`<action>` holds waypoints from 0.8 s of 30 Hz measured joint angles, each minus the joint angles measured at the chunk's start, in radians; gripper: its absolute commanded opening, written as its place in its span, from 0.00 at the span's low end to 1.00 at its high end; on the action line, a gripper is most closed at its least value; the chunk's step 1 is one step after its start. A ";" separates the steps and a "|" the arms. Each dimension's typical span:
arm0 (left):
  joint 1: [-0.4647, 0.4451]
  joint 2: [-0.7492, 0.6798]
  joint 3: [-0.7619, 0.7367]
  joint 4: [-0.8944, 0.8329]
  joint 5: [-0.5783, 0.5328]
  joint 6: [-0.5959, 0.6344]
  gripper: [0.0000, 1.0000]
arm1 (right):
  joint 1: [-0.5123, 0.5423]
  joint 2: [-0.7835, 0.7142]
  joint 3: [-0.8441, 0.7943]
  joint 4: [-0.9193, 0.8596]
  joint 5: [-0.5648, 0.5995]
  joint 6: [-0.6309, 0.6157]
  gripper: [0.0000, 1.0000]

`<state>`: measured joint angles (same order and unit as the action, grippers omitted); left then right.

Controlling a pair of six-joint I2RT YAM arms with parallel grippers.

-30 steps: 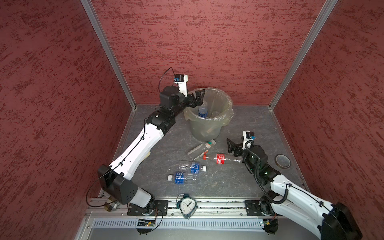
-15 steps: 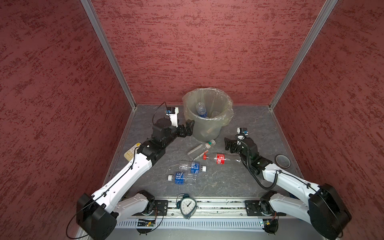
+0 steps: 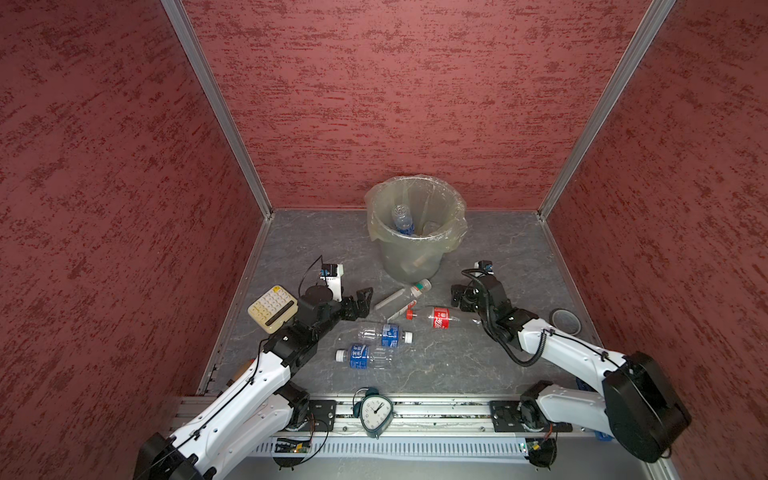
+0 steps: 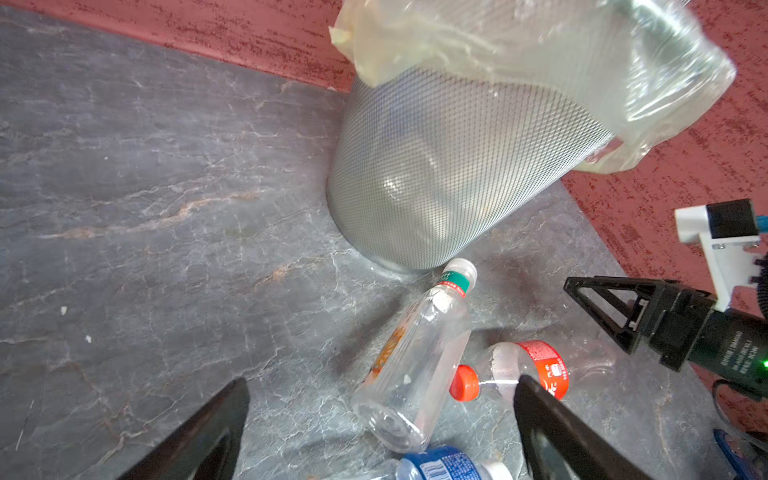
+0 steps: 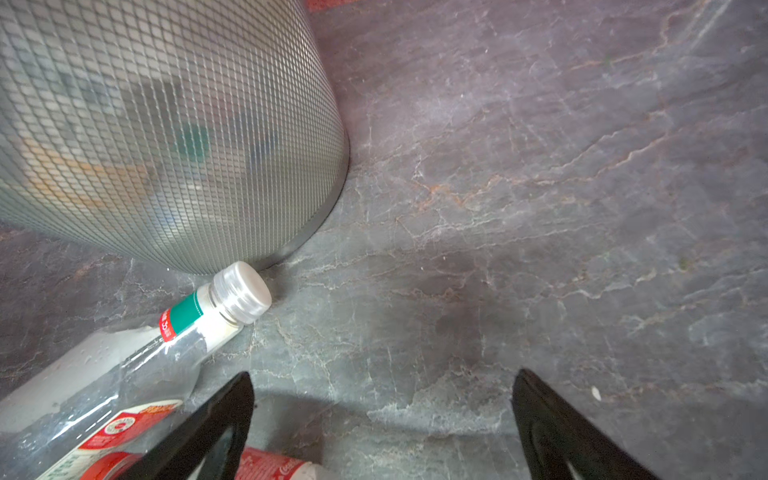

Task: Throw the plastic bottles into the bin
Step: 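Withdraw the left gripper to the pile while the right gripper reaches toward the Coke bottle, then lower the right gripper onto the red-label Coke bottle and close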

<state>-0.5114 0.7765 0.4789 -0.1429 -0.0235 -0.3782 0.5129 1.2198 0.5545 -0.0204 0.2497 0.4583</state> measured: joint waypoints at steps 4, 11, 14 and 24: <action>0.000 -0.026 -0.057 0.002 0.004 -0.008 0.99 | -0.001 -0.005 -0.002 -0.052 -0.040 0.026 0.96; 0.014 -0.071 -0.104 0.002 0.023 -0.007 0.99 | -0.002 -0.080 -0.040 -0.106 -0.104 0.062 0.96; 0.027 -0.074 -0.116 0.002 0.030 -0.007 0.99 | -0.002 -0.090 -0.048 -0.119 -0.142 0.069 0.96; 0.059 -0.076 -0.137 0.005 0.058 -0.007 0.99 | -0.002 -0.131 -0.068 -0.165 -0.230 0.088 0.95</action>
<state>-0.4526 0.7010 0.3420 -0.1379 0.0345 -0.3851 0.5110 1.0885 0.4866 -0.1856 0.0196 0.5465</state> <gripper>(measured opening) 0.994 0.948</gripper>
